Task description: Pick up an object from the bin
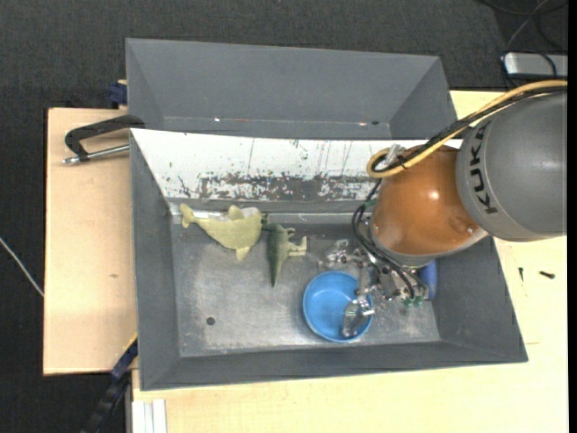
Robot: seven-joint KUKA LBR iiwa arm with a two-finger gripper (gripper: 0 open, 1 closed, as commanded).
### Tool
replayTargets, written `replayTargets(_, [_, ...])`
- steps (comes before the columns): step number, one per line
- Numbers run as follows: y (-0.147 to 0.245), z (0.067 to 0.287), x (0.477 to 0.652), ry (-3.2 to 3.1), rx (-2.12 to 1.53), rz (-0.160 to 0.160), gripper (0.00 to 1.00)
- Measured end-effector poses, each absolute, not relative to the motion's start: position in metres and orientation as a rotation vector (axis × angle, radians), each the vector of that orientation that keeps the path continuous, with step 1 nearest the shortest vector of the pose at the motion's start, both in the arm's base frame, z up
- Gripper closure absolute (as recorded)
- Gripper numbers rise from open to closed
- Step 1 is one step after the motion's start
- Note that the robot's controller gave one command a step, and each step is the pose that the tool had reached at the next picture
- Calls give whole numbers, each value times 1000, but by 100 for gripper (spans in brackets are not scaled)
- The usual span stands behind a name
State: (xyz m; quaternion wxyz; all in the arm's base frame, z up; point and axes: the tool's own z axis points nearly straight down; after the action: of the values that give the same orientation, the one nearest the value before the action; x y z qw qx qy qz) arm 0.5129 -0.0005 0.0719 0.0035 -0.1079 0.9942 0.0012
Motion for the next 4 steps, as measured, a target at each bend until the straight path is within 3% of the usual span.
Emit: replayTargets(4, [4, 75, 517, 3119, -332, 3, 0])
